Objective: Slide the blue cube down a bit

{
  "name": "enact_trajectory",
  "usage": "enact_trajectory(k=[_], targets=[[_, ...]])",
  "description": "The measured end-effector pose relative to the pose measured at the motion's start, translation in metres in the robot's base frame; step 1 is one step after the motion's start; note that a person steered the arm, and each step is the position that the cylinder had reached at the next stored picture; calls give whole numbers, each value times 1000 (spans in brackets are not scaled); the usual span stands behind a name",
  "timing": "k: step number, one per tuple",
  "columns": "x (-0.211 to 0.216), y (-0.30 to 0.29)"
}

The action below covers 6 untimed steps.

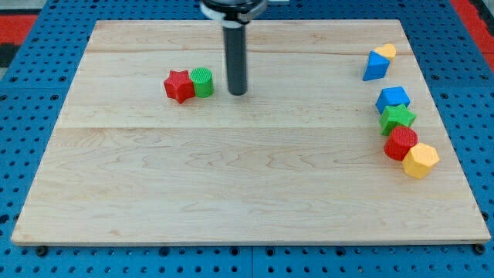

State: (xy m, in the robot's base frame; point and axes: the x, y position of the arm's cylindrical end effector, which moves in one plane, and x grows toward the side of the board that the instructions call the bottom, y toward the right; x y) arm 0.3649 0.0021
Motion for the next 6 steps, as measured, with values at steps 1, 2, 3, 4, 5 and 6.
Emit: enact_trajectory(k=[1,2,3,4,5,6], targets=[[-17,65],[-18,134],[-13,199],[6,239],[31,239],[32,203]])
